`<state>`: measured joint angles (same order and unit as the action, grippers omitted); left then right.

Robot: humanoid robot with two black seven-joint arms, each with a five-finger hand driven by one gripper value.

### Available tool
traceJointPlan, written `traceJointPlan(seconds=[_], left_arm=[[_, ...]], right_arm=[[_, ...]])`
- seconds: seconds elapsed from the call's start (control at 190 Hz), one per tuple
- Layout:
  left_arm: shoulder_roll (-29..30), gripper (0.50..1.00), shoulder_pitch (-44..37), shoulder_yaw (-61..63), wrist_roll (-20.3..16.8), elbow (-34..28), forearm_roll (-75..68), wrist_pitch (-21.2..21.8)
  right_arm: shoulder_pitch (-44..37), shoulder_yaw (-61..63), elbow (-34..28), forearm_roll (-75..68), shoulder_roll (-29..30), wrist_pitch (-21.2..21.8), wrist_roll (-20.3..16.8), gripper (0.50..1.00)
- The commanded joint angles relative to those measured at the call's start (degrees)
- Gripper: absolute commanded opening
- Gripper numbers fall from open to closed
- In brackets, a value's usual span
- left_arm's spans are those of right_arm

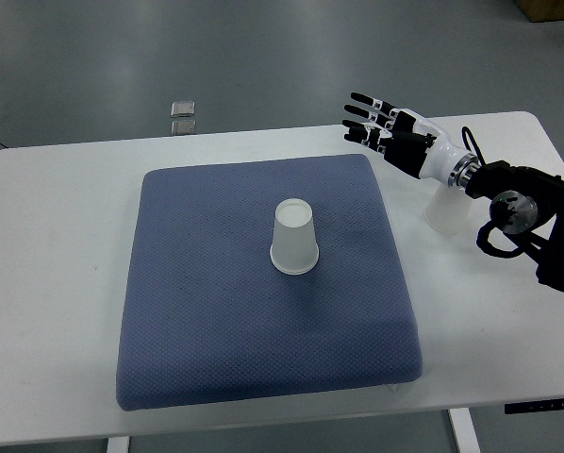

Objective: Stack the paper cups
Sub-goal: 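Move the right hand toward the second white paper cup beside the pad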

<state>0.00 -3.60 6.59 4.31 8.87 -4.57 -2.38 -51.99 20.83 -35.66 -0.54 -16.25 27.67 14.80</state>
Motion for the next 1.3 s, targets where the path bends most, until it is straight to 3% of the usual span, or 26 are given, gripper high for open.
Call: traceJointPlan(seconds=[0.0,0.3,0.622,0.822,1.16,1.297], left_arm=[[0.0,1.000,0.0,0.0,0.0,0.0,0.0,0.0],[0.0,1.000,0.5,0.1,-0.1,0.1,0.0,0.2],[0.0,1.000,2.1,0.2,-0.1,0.0,0.1,0.4],[0.0,1.000,2.1,0.1,-0.1,0.1,0.0,0.4],[0.0,1.000,2.1,0.1,-0.1,0.1,0.1,0.4],[0.0,1.000,2.1,0.1,-0.1,0.1,0.1,0.5]], right_arm=[[0.0,0.0,0.1,0.0,0.5,-0.1,0.0,0.924],[0.0,-0.2,0.0,0.4,-0.8,0.0,-0.2,0.924],[-1.5,-0.9,-0.2,3.7,-7.7,3.2,-0.4,0.924],[-4.1,-1.3,-0.5,14.5,-11.0,5.0,-0.4,0.921],[-7.7,-1.3,-3.5,49.5,-19.9,6.3,0.0,0.921],[-7.3,-1.5,-4.4,56.2,-20.1,6.0,-0.4,0.921]])
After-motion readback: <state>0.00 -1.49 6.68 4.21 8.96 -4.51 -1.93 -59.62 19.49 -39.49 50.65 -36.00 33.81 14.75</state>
